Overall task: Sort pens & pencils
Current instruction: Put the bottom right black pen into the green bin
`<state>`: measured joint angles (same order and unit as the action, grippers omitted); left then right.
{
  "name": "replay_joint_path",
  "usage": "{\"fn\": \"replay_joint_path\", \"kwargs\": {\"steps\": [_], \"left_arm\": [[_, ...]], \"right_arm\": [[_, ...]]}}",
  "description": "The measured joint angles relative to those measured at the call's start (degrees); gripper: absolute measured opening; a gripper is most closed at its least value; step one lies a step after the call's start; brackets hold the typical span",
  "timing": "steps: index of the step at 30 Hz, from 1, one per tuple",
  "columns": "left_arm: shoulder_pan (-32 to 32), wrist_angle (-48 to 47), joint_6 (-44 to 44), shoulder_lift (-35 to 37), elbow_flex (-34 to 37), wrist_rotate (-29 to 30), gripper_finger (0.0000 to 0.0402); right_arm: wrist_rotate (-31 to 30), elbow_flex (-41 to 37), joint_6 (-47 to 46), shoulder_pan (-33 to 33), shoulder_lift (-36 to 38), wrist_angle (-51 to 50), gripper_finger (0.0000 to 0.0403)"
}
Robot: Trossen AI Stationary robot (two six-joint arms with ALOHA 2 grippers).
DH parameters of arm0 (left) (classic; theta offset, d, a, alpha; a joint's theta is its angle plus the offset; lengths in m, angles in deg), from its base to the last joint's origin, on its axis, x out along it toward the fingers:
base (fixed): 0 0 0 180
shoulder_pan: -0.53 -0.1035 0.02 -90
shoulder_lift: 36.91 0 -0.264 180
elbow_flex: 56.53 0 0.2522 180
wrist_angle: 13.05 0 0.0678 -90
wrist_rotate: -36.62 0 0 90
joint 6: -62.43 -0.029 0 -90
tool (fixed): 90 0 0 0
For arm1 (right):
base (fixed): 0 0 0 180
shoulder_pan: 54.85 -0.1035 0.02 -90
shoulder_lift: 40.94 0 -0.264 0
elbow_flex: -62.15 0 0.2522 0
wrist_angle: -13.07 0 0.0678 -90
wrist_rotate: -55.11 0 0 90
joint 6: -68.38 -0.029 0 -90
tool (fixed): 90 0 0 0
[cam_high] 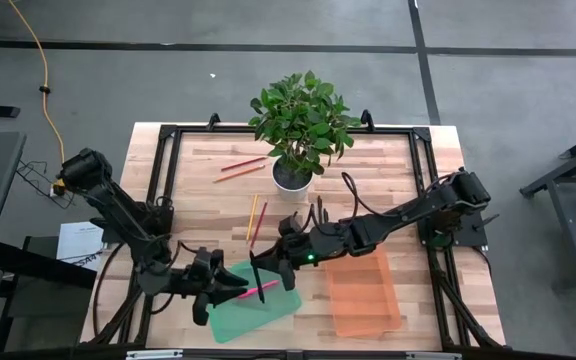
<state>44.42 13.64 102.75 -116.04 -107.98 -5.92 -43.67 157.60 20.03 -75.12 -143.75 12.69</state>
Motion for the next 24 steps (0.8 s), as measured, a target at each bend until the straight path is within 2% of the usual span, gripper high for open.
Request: {"fn": "replay_joint_path", "kwargs": {"steps": [9, 24], "left_arm": [[-3.4, 0.9, -0.1, -0.3, 0.0, -3.9, 0.0097], [-5.8, 2.6, -2.8, -0.3, 0.0, -6.2, 0.0097]], "right_arm": [[0.0, 0.0, 0.8, 0.0, 0.0, 0.7, 0.0028], [0.3, 0.0, 1.1, 0.0, 0.0, 0.7, 0.0028]]}}
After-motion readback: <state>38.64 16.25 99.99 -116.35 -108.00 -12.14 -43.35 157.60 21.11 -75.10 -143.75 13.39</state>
